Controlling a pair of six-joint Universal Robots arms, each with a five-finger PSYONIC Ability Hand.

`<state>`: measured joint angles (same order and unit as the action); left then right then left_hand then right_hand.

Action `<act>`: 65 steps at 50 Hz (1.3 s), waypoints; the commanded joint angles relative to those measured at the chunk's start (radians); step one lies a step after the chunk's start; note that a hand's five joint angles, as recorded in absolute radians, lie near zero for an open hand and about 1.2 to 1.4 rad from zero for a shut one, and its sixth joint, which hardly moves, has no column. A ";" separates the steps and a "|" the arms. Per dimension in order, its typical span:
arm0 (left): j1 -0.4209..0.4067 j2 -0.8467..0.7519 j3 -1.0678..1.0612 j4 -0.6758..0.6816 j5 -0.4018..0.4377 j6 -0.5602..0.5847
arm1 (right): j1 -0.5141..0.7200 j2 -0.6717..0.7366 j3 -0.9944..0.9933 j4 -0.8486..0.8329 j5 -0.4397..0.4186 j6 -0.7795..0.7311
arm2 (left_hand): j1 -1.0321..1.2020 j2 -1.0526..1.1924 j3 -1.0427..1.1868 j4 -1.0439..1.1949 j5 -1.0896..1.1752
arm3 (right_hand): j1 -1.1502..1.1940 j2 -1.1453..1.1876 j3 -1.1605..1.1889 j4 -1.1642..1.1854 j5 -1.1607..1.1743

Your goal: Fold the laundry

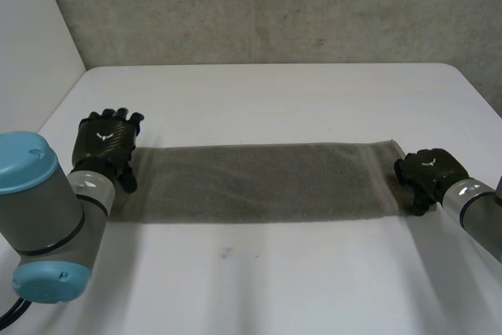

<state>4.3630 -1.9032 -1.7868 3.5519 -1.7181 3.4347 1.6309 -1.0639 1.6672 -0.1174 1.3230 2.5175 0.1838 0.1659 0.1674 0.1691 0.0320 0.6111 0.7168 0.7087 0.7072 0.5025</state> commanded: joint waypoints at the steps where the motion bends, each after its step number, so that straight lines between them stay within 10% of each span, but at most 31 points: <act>1: 0.000 -0.002 -0.006 -0.001 0.000 0.000 | -0.009 0.033 -0.015 0.001 0.010 -0.028 | -0.009 0.009 0.007 0.005 -0.032 | 0.785 0.679 0.688 0.689 0.719; 9: -0.002 0.010 -0.014 -0.001 0.000 0.000 | -0.120 -0.057 -0.064 -0.089 0.369 -0.296 | -0.009 0.009 0.007 0.005 -0.032 | 0.785 0.679 0.688 0.689 0.719; 13: -0.005 0.013 -0.014 -0.001 0.000 0.000 | -0.157 -0.112 -0.063 -0.155 0.384 -0.402 | -0.009 0.009 0.007 0.005 -0.032 | 0.785 0.679 0.688 0.689 0.719; 18: -0.005 0.013 -0.014 -0.001 0.000 0.000 | -0.125 -0.128 -0.070 -0.182 0.358 -0.425 | -0.009 0.009 0.007 0.005 -0.032 | 0.785 0.679 0.688 0.689 0.719; 33: -0.009 0.033 -0.028 -0.002 -0.002 -0.002 | 0.478 -0.122 -0.095 -0.205 0.087 -0.121 | -0.009 0.009 0.007 0.005 -0.032 | 0.785 0.679 0.688 0.689 0.719; 43: -0.023 0.043 -0.043 -0.001 0.000 -0.002 | 0.721 0.091 -0.099 -0.268 0.016 -0.098 | -0.009 0.009 0.007 0.005 -0.032 | 0.785 0.679 0.688 0.689 0.719; 46: -0.033 0.041 -0.043 -0.001 0.000 -0.002 | 0.722 0.099 -0.106 -0.260 0.021 -0.095 | -0.009 0.009 0.007 0.005 -0.032 | 0.610 0.504 0.512 0.514 0.544; 50: -0.059 0.042 -0.042 0.001 0.000 -0.002 | 0.712 0.035 -0.098 -0.225 0.031 -0.005 | -0.009 0.009 0.007 0.005 -0.032 | -0.437 -0.542 -0.534 -0.533 -0.502; 59: -0.166 0.038 0.014 -0.001 -0.002 -0.034 | 0.419 -0.169 -0.028 -0.029 0.041 0.444 | -0.009 0.009 0.007 0.005 -0.032 | -0.437 -0.542 -0.534 -0.533 -0.502; 65: -0.260 -0.004 0.098 -0.010 0.000 -0.170 | 0.308 -0.212 0.074 0.019 0.016 0.463 | -0.009 0.009 0.007 0.005 -0.032 | -0.437 -0.542 -0.534 -0.533 -0.502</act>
<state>4.1894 -1.8694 -1.7644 3.5501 -1.7192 3.3799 2.0743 -1.2160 1.6379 -0.1673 1.3667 2.9149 0.1838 0.1654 0.1674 0.1693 0.0320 0.2114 0.2293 0.2124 0.2328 0.0625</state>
